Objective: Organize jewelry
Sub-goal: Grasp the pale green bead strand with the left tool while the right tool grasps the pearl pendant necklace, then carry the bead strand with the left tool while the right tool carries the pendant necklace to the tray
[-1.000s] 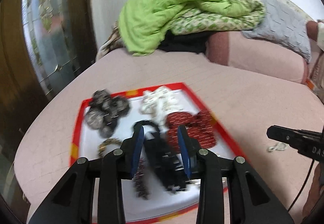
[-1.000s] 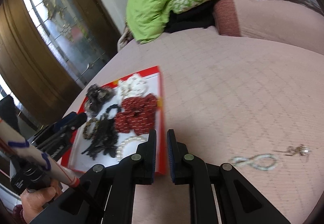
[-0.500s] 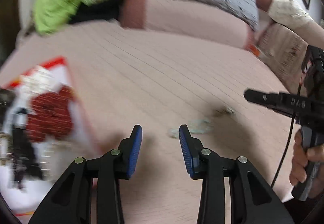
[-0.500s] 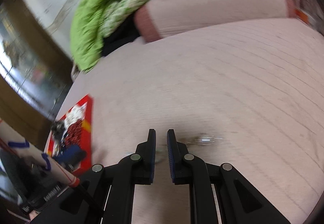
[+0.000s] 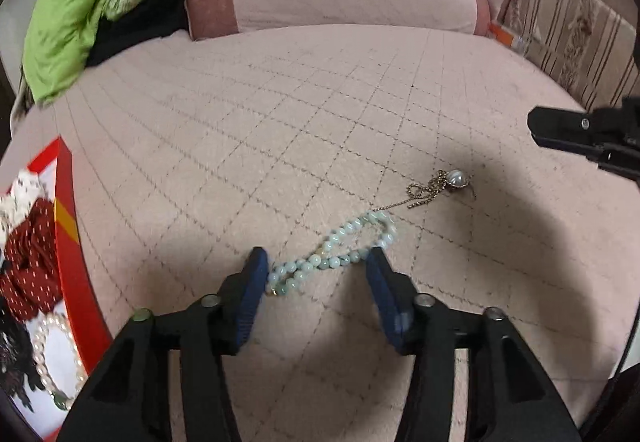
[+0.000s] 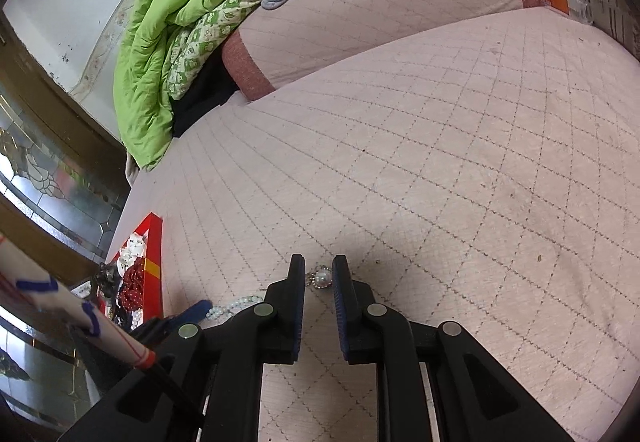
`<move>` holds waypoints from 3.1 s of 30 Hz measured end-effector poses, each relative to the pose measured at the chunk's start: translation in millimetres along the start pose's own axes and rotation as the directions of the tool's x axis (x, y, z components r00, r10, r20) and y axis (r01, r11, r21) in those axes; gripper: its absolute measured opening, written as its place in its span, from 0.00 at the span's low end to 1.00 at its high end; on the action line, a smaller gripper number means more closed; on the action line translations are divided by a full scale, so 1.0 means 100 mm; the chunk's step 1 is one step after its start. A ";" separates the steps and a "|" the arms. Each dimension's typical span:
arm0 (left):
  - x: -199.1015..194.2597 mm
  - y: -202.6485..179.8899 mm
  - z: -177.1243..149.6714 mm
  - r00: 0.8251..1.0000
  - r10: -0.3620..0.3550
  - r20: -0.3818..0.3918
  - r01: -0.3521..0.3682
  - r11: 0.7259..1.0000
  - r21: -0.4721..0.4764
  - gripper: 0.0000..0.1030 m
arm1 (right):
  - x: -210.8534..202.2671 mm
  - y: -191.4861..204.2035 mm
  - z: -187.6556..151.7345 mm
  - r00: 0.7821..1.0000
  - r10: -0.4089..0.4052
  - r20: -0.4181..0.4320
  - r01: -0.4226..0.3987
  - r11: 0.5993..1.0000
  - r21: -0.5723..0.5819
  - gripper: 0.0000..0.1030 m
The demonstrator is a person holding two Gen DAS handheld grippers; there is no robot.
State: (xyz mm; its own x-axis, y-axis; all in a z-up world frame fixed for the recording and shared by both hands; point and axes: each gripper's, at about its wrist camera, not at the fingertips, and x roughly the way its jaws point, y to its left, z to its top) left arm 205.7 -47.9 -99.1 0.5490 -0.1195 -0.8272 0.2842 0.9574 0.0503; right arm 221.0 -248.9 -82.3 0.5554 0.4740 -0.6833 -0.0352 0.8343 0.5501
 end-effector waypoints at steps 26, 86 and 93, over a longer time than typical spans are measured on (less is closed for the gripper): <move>-0.54 0.43 0.10 0.982 -0.075 0.172 0.097 0.988 -0.123 0.05 | 0.71 0.28 -0.17 0.979 -0.192 -0.073 0.170 0.957 -0.234 0.24; -1.03 0.77 -0.07 0.964 -0.012 0.266 0.054 0.987 -0.153 0.05 | 0.18 1.31 -0.25 0.995 0.045 0.088 -0.012 0.939 -0.345 0.21; -1.30 1.08 -0.25 0.954 0.028 0.297 0.036 0.978 -0.206 0.05 | 0.23 1.67 -0.39 0.992 0.110 0.059 -0.079 0.918 -0.389 0.21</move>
State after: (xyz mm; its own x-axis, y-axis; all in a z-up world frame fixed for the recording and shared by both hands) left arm 145.1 77.8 0.2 0.7655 -0.1657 -0.6217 0.1359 0.9861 -0.0955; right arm 195.2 -87.5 -25.2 0.5965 0.5457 -0.5886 -0.3992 0.8379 0.3722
